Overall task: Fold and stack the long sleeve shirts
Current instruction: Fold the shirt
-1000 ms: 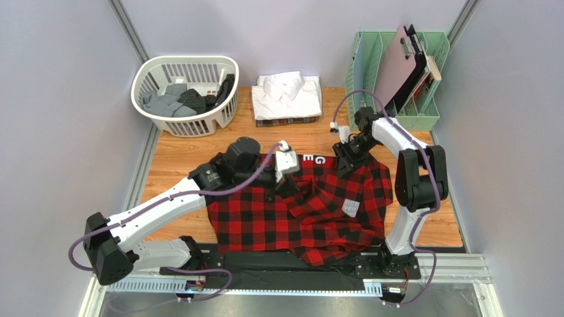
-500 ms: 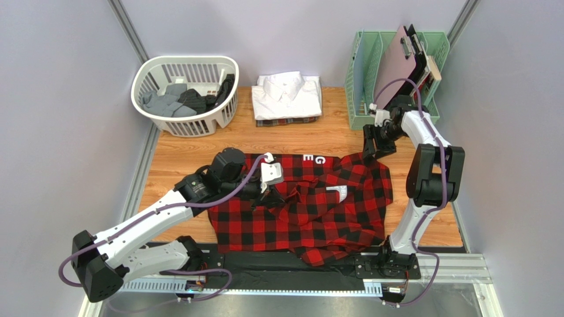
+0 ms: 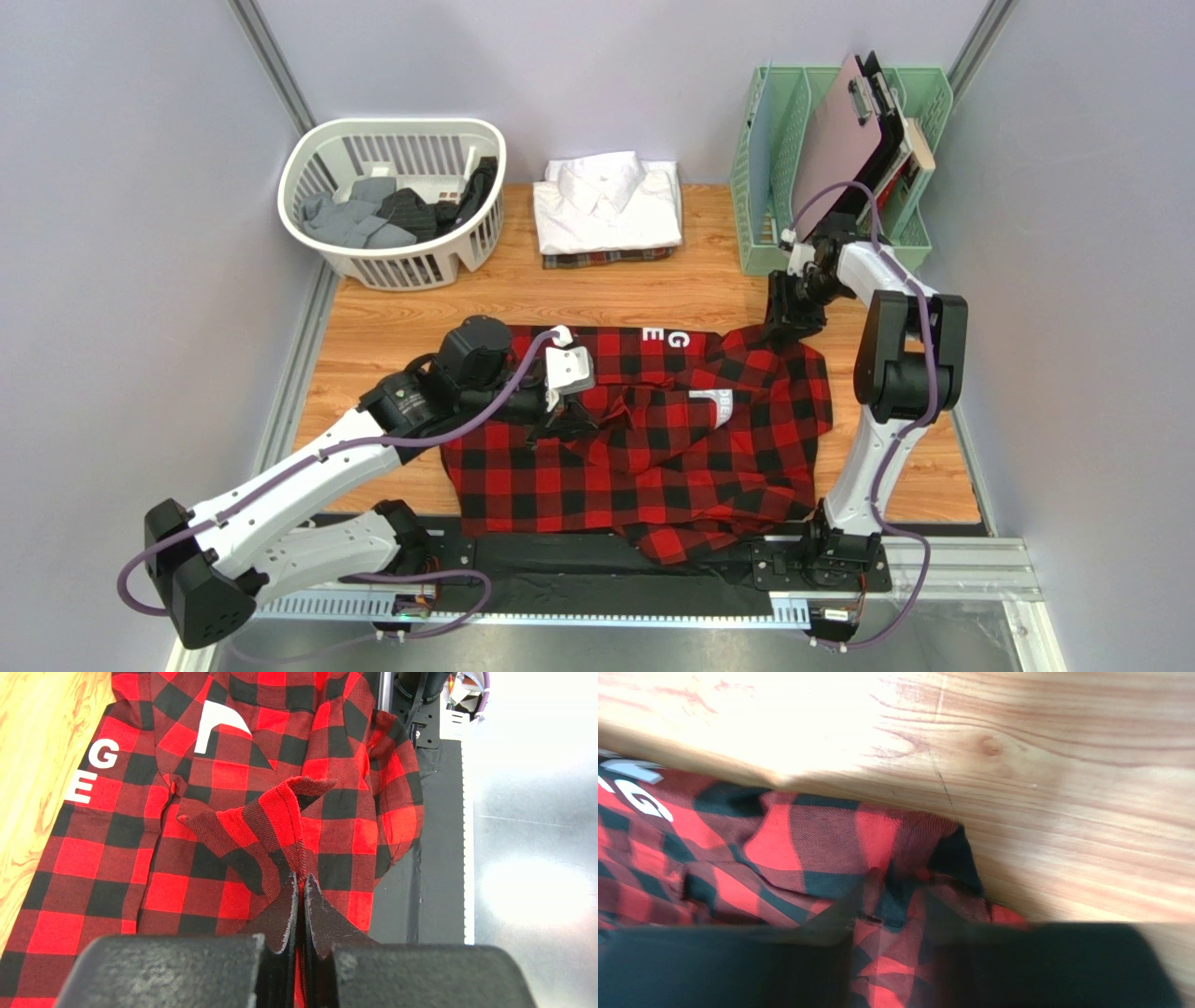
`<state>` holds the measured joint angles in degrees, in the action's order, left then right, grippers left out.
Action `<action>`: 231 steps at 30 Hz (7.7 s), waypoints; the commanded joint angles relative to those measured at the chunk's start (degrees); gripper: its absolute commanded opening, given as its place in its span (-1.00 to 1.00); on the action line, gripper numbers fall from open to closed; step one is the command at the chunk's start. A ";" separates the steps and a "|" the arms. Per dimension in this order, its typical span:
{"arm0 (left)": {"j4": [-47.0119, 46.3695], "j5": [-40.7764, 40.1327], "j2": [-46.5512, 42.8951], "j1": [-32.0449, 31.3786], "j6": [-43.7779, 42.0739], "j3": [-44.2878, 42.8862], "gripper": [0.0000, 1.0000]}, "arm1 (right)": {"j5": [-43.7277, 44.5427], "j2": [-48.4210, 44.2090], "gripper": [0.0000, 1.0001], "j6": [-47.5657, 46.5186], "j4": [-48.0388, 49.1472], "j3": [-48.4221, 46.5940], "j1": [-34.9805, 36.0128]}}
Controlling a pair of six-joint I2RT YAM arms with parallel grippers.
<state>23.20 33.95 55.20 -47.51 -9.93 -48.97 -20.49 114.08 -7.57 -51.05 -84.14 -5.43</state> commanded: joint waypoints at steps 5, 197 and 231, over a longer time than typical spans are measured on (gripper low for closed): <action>0.09 -1.26 -1.50 0.04 2.02 1.24 -1.00 | -1.05 -12.11 -1.00 -0.51 3.32 6.68 -2.12; 18.91 -1.25 37.61 4.63 -33.49 -17.92 0.32 | -2.27 -6.69 -0.17 -17.65 22.48 7.68 -2.22; 24.34 -6.96 34.00 14.86 -26.97 -15.80 0.10 | 7.31 -21.09 0.41 -21.78 9.23 8.99 -1.43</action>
<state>44.49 27.05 91.53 -40.91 -38.54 -62.61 -10.31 102.50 -25.52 -34.33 -75.55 -6.66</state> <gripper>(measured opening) 0.545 0.705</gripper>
